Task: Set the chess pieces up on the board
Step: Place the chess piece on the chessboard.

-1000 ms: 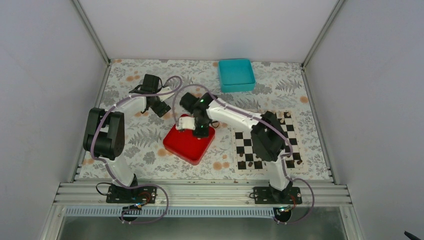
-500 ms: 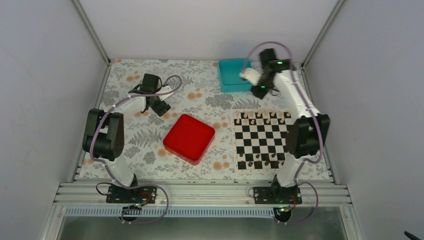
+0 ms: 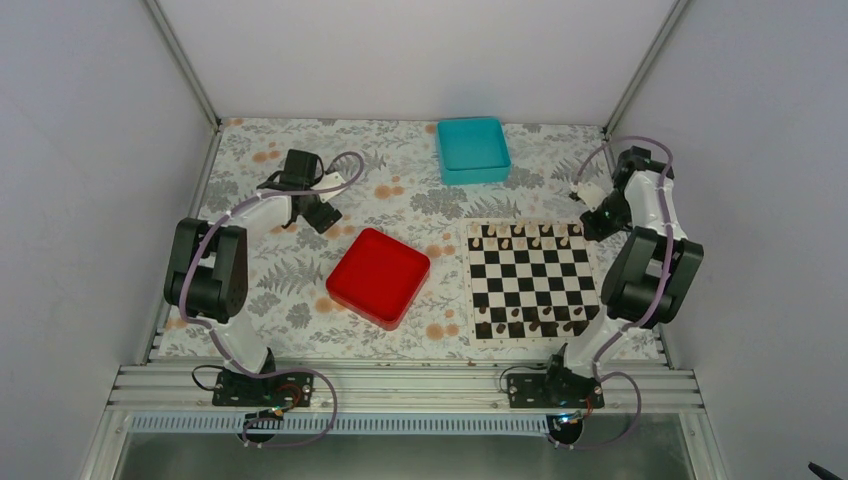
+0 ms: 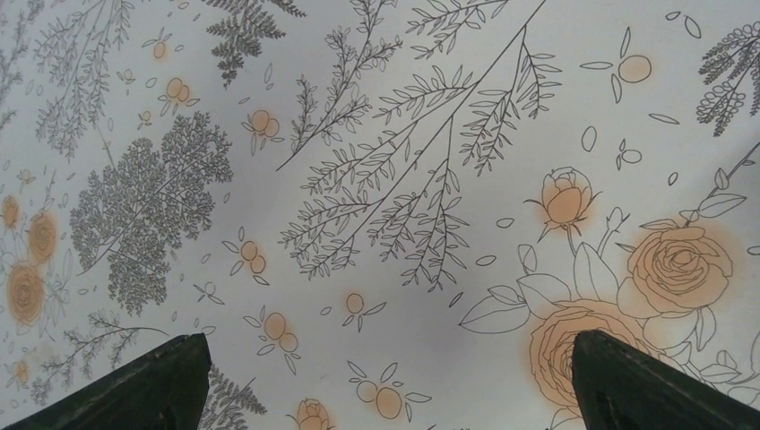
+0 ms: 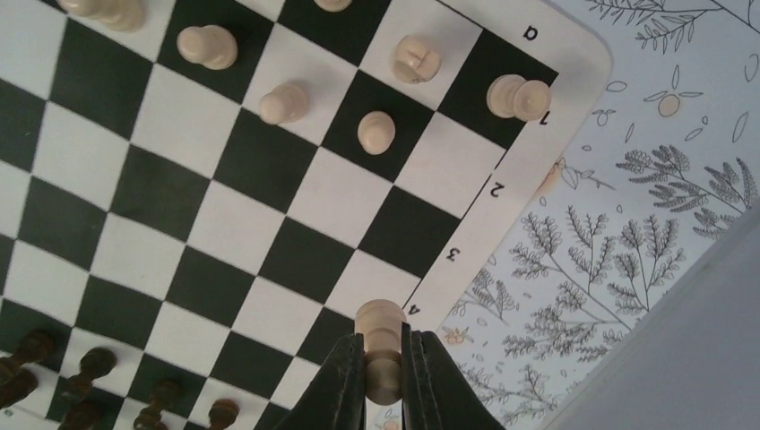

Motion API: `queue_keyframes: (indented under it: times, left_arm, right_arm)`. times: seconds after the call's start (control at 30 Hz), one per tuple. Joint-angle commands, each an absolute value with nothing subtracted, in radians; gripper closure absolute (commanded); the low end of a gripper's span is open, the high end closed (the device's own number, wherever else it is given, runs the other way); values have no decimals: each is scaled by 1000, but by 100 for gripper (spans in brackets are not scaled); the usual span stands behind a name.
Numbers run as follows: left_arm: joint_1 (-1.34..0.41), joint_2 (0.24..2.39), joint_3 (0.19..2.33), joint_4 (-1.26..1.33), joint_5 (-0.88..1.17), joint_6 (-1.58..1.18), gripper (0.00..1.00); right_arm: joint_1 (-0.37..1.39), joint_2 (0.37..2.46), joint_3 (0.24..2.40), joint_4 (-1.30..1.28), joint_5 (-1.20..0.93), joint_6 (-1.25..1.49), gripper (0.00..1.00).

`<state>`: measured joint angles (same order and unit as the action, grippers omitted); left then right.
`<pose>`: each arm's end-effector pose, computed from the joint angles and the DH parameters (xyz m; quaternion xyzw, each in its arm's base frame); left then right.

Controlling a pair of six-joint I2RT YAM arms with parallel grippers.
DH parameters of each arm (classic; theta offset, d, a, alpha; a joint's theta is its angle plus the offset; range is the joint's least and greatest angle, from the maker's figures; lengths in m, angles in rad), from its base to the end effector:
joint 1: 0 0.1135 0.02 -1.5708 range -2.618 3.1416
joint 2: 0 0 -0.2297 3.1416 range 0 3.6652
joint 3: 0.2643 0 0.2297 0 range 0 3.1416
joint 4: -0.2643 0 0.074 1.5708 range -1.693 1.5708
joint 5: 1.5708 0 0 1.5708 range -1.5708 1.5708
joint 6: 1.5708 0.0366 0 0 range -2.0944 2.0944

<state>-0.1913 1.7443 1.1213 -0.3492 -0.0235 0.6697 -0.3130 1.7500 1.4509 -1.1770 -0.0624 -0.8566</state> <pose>0.3311 -0.0632 0.1678 0.3956 0.8697 0.0808 0.2838 0.2870 -0.0905 0.2215 -0.2694 0.9613 -0.0001 0.0566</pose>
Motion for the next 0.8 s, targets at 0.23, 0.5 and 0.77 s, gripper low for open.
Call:
queue_keyframes:
  times: [0.23,0.5,0.77]
  left_arm:
    - [-168,1698,1059,-281,11,687,0]
    - [-165,1675,1046,-290,13,688,0]
    - [-165,1681,1056,-311,19,688,0]
  right_arm:
    - [-344,1932,1495,-1053,-122,-840,91]
    - [-351,2003,1542,-1024,-120,-831,90]
    - [-360,2027,1529,-1024,-126,-841,90]
